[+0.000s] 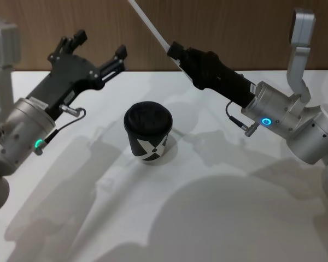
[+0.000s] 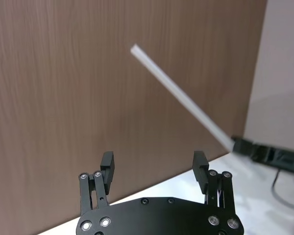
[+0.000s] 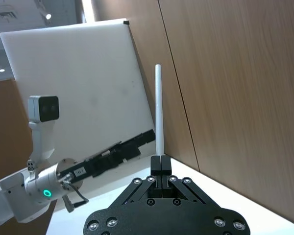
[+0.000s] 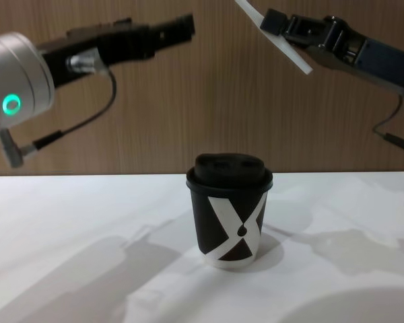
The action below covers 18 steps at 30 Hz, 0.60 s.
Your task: Pick up the straw with one hand, pass it to the other hand, and insert it into the cup.
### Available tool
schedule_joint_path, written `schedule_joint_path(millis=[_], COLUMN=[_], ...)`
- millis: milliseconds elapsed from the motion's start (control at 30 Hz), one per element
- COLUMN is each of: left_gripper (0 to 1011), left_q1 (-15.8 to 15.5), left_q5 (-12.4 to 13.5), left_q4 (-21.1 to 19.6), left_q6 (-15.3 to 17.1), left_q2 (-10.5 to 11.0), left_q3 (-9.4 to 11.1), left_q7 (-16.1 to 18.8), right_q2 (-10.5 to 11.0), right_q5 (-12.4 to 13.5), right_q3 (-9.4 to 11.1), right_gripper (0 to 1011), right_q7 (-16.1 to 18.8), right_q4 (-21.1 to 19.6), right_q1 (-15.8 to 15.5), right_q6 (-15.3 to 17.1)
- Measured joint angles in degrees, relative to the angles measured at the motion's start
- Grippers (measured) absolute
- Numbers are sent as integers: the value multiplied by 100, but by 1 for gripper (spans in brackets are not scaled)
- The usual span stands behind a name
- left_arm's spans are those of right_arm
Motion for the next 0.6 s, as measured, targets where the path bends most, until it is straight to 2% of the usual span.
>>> schedule_joint_path(millis=[33,200,233,333,367,433,600], left_gripper=[1003,1003,1003,1003,1003,1003,1003], left_q1=[0,-85,-85,-150,-150,-201,-271], left_q5=[0,-589,-589,-914,-914,-1147,-1468], left_q4=[0,-10,-10,32,32,90,194], left_q6=[0,100,100,175,175,238,350], left_q2=[0,-75,-75,-128,-128,-172,-238], left_q3=[0,-111,-111,-139,-139,-150,-152], left_q7=[0,-382,-382,-591,-591,-733,-902], right_q2=[0,2,3,5,5,5,8], right_q5=[1,3,3,3,3,3,3], right_q3=[0,-4,-5,-6,-6,-6,-5], right_gripper=[6,6,6,6,6,6,6], right_q7=[1,3,4,5,5,7,8], right_q4=[0,0,0,0,0,1,1], right_q1=[0,-1,-1,-1,-1,-1,-1], right_q6=[0,4,5,7,7,7,7])
